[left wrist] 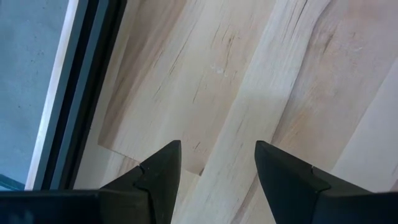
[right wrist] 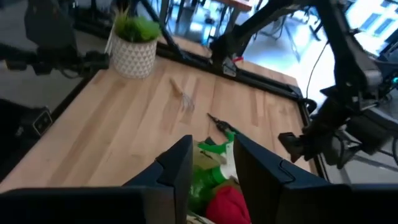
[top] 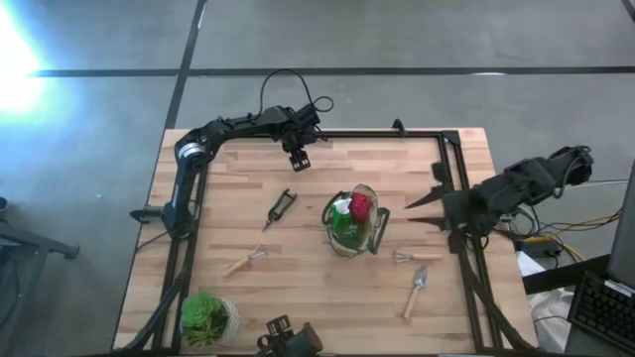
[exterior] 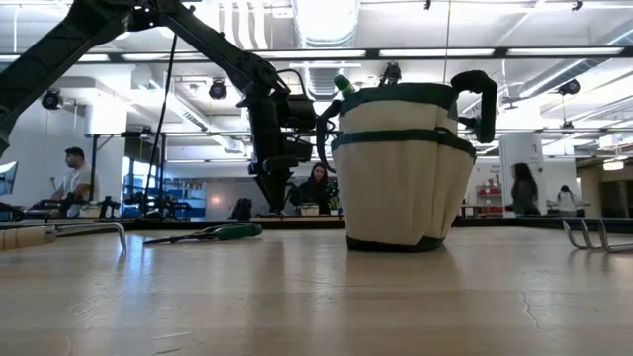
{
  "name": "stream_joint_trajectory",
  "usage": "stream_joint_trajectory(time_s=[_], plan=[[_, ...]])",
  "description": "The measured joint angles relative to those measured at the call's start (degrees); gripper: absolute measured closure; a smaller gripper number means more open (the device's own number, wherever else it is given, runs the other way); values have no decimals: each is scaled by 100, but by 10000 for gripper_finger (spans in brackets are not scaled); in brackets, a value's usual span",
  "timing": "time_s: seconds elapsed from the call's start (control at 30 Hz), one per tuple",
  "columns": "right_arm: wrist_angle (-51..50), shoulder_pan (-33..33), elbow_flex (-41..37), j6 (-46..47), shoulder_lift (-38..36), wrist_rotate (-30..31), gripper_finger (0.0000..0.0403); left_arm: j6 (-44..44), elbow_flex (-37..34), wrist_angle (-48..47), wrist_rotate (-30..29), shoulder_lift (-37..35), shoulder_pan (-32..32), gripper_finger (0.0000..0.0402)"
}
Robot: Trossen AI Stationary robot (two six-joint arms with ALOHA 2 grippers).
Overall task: Pick & Place Garden tools in Gardening bag
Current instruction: Put the right hand rake into the pocket of the gardening bag
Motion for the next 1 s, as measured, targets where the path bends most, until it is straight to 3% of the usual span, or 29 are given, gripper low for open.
stream_joint_trajectory(time_s=[0.33, 1.0], plan=[[661, -2, -769, 233, -816, 4, 312, 0, 0, 7, 1, 0, 0, 195], [2035, -1, -2371, 138, -1044, 21, 314, -68, 0, 39, 1, 0, -2, 195]])
